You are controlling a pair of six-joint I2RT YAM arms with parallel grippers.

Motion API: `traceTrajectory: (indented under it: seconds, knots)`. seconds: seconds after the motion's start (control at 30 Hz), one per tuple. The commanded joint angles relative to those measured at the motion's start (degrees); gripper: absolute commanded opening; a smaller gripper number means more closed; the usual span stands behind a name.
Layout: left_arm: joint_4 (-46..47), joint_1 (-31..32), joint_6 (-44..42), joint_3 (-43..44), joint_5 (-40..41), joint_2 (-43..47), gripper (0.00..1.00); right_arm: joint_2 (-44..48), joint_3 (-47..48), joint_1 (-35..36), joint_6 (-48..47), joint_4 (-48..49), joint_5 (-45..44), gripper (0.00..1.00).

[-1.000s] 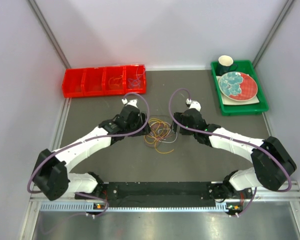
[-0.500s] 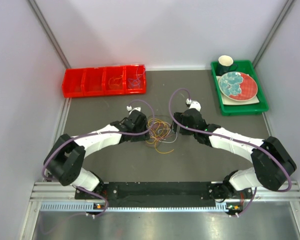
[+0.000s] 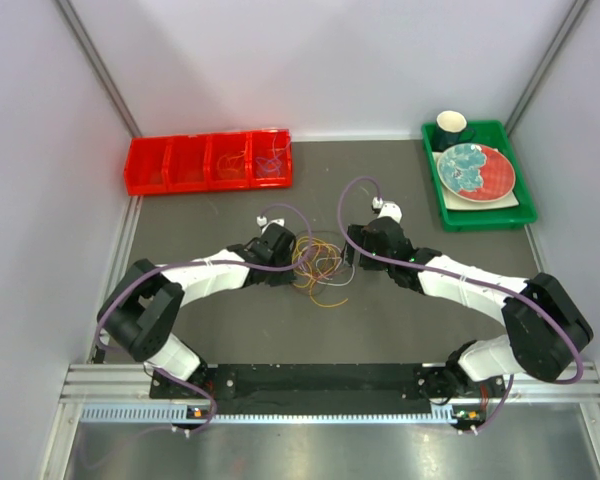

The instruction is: Untangle the cables

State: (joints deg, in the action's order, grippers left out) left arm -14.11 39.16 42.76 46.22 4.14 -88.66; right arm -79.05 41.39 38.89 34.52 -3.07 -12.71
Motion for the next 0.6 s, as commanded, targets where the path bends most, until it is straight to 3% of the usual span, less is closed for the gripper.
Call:
traceTrajectory:
  seconds: [0.0, 0.3, 0.57]
  knots:
    - [2.7, 0.2, 0.2, 0.0, -0.2, 0.6, 0.01, 0.5, 2.8, 0.7, -0.2, 0.4, -0.1, 0.9]
    - [-5.6, 0.2, -2.8, 6.3, 2.1, 6.4, 0.0, 0.3, 2.9, 0.8, -0.2, 0.3, -0.1, 0.9]
    - [-17.6, 0.3, -11.6, 25.6, 9.7, 15.1, 0.0, 0.2, 3.1, 0.7, -0.3, 0.1, -0.1, 0.9]
